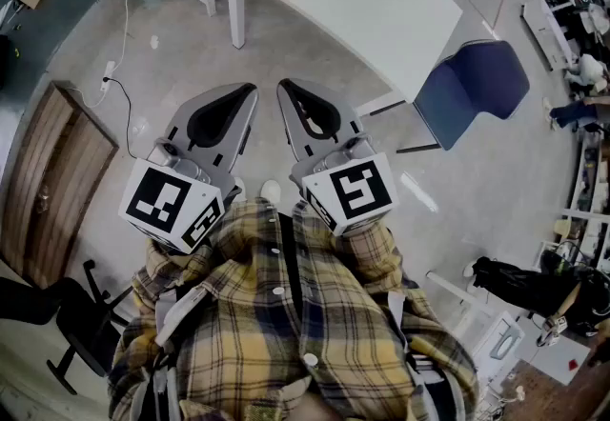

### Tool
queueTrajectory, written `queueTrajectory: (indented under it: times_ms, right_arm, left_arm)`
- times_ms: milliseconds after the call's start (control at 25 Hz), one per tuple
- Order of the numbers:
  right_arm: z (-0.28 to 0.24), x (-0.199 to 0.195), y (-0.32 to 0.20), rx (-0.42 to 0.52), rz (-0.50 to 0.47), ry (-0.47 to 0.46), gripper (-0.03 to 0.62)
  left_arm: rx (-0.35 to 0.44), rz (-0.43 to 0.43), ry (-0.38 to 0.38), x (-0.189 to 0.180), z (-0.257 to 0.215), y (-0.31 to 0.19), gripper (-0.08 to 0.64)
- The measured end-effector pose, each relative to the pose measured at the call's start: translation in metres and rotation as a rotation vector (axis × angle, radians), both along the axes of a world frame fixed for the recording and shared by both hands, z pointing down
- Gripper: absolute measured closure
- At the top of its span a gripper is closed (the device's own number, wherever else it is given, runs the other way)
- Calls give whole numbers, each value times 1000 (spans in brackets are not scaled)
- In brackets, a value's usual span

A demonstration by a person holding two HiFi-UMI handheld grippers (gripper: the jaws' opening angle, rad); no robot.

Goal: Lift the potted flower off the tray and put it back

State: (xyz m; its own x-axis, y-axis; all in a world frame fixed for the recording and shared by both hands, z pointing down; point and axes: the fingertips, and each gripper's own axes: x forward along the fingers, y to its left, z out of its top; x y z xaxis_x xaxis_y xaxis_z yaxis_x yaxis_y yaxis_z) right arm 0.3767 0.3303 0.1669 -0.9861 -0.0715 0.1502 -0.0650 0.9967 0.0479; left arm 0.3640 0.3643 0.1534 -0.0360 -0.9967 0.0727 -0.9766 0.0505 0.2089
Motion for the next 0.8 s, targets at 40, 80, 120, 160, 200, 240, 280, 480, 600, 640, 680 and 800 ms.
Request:
queueTrajectory:
  times_ms: [40,80,120,160,200,240,280,480,600,640,680,800]
  right_arm:
    - [-1,2,1,1,0,-2,595]
    - [-1,5,1,1,-1,-4,595]
    - [-2,7,1,3,-1,-7,595]
    - [-3,9,2,5,-2,-10,595]
    - [-4,12,1,8,-2,-13,595]
    - [-5,14,0,11,-1,-15,595]
    - [-5,16,-1,11,2,-16,595]
    - [2,26,-7,12,6,-5,594]
    - [4,34,-9,13,7,-12,594]
    - [5,38,-10,11,9,-15,595]
    - [5,41,-11,11,12,-19,595]
    - [5,52,-13,10,21,-27,595]
  left_arm:
    - [2,1,-1,2,0,0,551]
    - [4,1,-1,4,-1,0,551]
    - [5,1,-2,6,-1,0,551]
    - [5,1,-4,9,-1,0,551]
    - [5,1,-6,11,-1,-1,551]
    - [5,1,-10,13,-2,-1,551]
    - [5,2,-12,16,-2,-2,551]
    - [6,7,-19,29,-1,-7,551]
    - [8,2,-25,37,-1,-8,551]
    - [8,0,-25,40,0,-8,551]
    - [6,-2,-24,43,1,-7,551]
    - [-4,-10,-20,50,7,-5,551]
